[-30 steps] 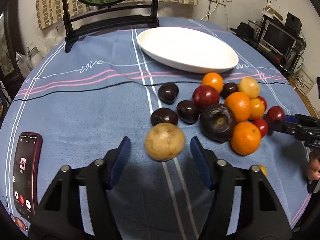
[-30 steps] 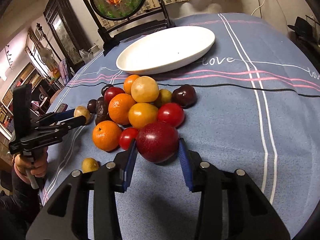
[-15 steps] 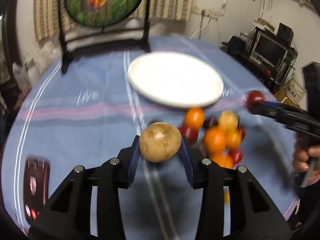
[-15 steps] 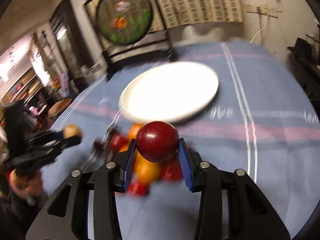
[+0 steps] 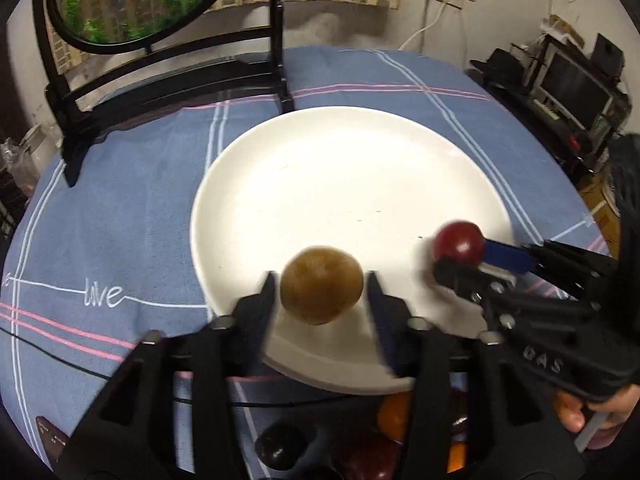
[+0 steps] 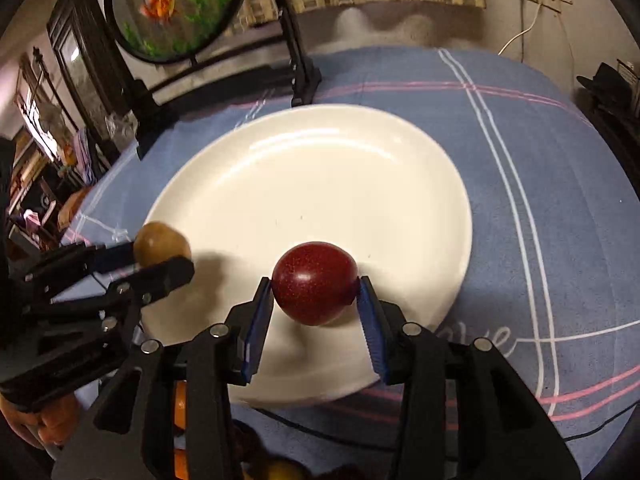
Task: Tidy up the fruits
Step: 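Carry both fruits onto the white plate and open both tools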
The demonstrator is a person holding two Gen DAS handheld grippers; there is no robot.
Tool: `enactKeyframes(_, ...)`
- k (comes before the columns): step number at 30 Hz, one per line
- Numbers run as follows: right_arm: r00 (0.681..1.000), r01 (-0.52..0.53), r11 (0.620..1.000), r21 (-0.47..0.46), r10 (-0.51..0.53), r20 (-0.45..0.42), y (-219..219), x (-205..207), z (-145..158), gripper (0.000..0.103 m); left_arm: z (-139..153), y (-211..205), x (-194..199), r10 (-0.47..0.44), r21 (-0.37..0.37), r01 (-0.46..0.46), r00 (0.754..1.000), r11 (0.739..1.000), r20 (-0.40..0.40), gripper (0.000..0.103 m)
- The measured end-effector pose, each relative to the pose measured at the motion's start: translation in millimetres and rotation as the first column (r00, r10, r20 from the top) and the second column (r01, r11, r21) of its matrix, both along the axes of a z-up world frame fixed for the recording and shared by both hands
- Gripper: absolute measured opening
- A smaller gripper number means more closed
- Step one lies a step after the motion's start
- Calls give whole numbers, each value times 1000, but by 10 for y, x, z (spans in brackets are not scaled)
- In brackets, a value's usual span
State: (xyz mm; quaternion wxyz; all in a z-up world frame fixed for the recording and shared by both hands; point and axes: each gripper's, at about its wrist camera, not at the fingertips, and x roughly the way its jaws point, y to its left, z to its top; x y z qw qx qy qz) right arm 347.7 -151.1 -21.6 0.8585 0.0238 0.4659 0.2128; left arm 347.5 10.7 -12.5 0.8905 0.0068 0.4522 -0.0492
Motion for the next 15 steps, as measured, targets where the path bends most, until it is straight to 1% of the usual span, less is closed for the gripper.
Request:
enactKeyframes(1,1000,1,1000,-2,-1,0,-27,-55,33,58,40,4,-66,10,8,-10,1000,1000,26,76)
enactKeyframes(2,1000,7,1000,-4,-6,25,-58,-123,95,67,120,14,-181,11,14,-12,998,1000,68,79)
enactKeyframes(3,997,15,1000,-10,-14,81,-101,-224,206,70,182,44,-260,4,15,-5,996,1000,92,85)
enactKeyframes(4,993,11,1000,-11,-10,120,-115,-309,278,71,219,53,-331,0,13,-1,994,1000,108,91)
enactKeyframes(5,988,2,1000,-15,1,156,-137,-398,353,72,272,64,-450,2,13,-4,992,1000,129,92)
enactKeyframes(6,986,3,1000,-20,1,168,-155,-457,392,72,297,73,-533,6,15,-8,991,1000,135,92)
enactKeyframes(7,985,-2,1000,-14,4,174,-195,-560,435,72,314,87,-629,3,13,-5,990,1000,139,92)
enactKeyframes(8,985,-29,1000,9,27,172,-231,-671,450,72,328,107,-742,-7,6,6,989,1000,145,92)
enactKeyframes(10,984,-82,996,41,74,161,-294,-909,423,72,324,179,-1033,-23,-17,26,985,1000,171,96)
enactKeyframes(11,983,-92,995,41,85,163,-320,-1012,400,72,293,245,-1176,-14,-29,20,983,999,183,97)
enactKeyframes(13,982,-89,996,23,84,171,-347,-1136,356,72,205,345,-1325,2,-61,9,983,998,185,97)
enactKeyframes(15,982,-91,996,6,89,166,-325,-1192,300,72,59,473,-1447,14,-129,6,988,992,156,97)
